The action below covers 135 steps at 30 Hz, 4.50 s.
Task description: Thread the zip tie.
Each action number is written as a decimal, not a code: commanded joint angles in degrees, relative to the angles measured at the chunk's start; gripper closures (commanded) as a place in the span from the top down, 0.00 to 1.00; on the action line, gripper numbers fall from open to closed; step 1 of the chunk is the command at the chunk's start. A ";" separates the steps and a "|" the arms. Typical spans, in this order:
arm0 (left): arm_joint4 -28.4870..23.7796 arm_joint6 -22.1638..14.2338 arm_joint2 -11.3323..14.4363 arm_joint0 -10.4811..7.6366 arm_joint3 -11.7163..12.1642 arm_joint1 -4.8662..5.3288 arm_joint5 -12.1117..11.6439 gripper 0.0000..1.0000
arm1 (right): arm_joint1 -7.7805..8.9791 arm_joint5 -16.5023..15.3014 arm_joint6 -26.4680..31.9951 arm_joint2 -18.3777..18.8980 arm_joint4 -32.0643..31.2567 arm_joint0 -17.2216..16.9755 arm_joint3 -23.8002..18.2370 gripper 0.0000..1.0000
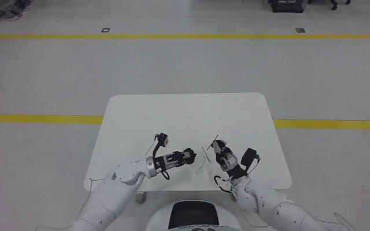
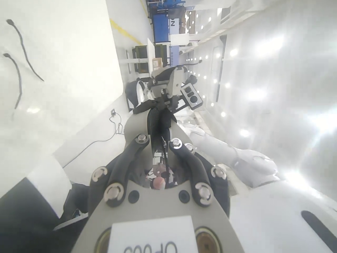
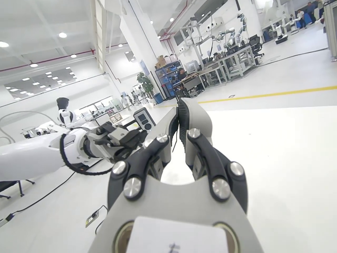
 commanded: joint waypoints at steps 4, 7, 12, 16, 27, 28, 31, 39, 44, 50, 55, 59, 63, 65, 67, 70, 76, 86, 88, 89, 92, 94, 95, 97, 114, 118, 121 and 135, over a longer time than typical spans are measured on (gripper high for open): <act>3.29 1.33 0.35 -0.21 1.31 -1.30 0.00 0.00 | -1.32 0.00 -0.74 -0.56 -0.23 -0.01 2.27 0.00; 3.69 0.49 0.23 0.00 2.16 -1.97 0.00 0.00 | -2.10 0.00 -0.30 -1.04 0.51 0.43 3.18 0.00; 3.69 0.49 0.23 0.00 2.16 -1.97 0.00 0.00 | -2.30 0.00 -1.83 -0.70 -0.04 0.85 3.67 0.00; 3.69 0.49 0.23 0.00 2.16 -1.97 0.00 0.00 | -2.30 0.00 -1.83 -0.70 -0.04 0.85 3.67 0.00; -1.00 -1.29 0.05 0.28 5.00 -2.02 0.00 0.00 | -2.50 0.00 0.93 0.90 0.40 -0.40 2.25 0.00; -1.09 -1.33 -0.20 0.39 5.34 -2.09 0.00 0.00 | -2.56 0.00 1.32 1.21 0.63 -0.86 1.93 0.00; -1.08 -1.91 -0.78 0.62 5.87 -2.38 0.00 0.00 | -2.70 0.00 2.04 1.57 1.45 -1.76 1.40 0.00; -3.17 -4.78 -2.62 0.82 7.20 -3.49 0.00 0.00 | -3.24 0.00 3.47 0.81 3.40 -2.30 1.26 0.00; -3.17 -4.78 -2.62 0.82 7.20 -3.49 0.00 0.00 | -3.24 0.00 3.47 0.81 3.40 -2.30 1.26 0.00; -3.34 -3.93 -1.53 1.15 6.94 -3.64 0.00 0.00 | -3.38 0.33 4.79 1.31 3.29 -2.74 0.75 0.00; -1.75 -1.07 -0.78 1.58 6.88 -4.18 0.00 0.00 | -3.92 0.00 5.01 2.44 1.74 -4.00 0.50 0.00; -0.31 1.03 -0.73 1.73 7.13 -4.82 0.00 0.00 | -4.32 0.00 5.04 3.03 1.45 -4.62 0.63 0.00; -0.47 1.51 -1.43 1.93 7.34 -5.44 0.00 0.00 | -4.60 0.00 4.70 3.43 1.31 -5.22 0.58 0.00; -1.35 0.93 -1.60 2.12 7.10 -5.74 0.00 0.00 | -4.60 0.00 4.70 3.43 1.31 -5.22 0.58 0.00; -1.35 0.93 -1.60 2.12 7.10 -5.74 0.00 0.00 | -4.60 0.00 4.70 3.43 1.31 -5.22 0.58 0.00; -1.35 0.93 -1.60 2.12 7.10 -5.74 0.00 0.00 | -4.60 0.00 4.70 3.43 1.31 -5.22 0.58 0.00; -1.35 0.93 -1.60 2.12 7.10 -5.74 0.00 0.00 | -4.77 1.29 5.65 5.18 0.20 -6.28 -0.56 0.00; -1.35 0.93 -1.60 2.12 7.10 -5.74 0.00 0.00 | -5.28 1.47 6.95 8.29 -2.77 -8.39 -1.43 0.00; -1.35 0.93 -1.60 2.12 7.10 -5.74 0.00 0.00 | -5.43 1.28 7.06 8.76 -3.11 -8.72 -1.46 0.00; -1.35 0.93 -1.60 2.12 7.10 -5.74 0.00 0.00 | -5.53 1.19 7.11 9.07 -3.34 -8.92 -1.46 0.00; -1.35 0.93 -1.60 2.12 7.10 -5.74 0.00 0.00 | -5.79 0.95 7.46 9.81 -3.83 -9.36 -1.32 0.00; -1.35 0.93 -1.60 2.12 7.10 -5.74 0.00 0.00 | -5.96 0.80 7.78 10.23 -4.10 -9.55 -1.19 0.00; -1.35 0.93 -1.60 2.12 7.10 -5.74 0.00 0.00 | -6.04 0.76 7.94 10.45 -4.23 -9.63 -1.14 0.00; -1.35 0.93 -1.60 2.12 7.10 -5.74 0.00 0.00 | -6.24 0.54 8.27 10.92 -4.48 -9.82 -1.03 0.00; -1.35 0.93 -1.60 2.12 7.10 -5.74 0.00 0.00 | -7.68 0.00 10.10 13.73 -6.51 -10.99 -0.57 0.00; -1.35 0.93 -1.60 2.12 7.10 -5.74 0.00 0.00 | -7.91 0.00 10.24 14.15 -6.89 -11.17 -0.50 0.00; -1.35 0.93 -1.60 2.12 7.10 -5.74 0.00 0.00 | -8.08 0.00 10.38 14.49 -7.20 -11.32 -0.44 0.00; -1.35 0.93 -1.60 2.12 7.10 -5.74 0.00 0.00 | -8.75 0.00 10.60 15.91 -8.52 -12.03 -0.43 0.00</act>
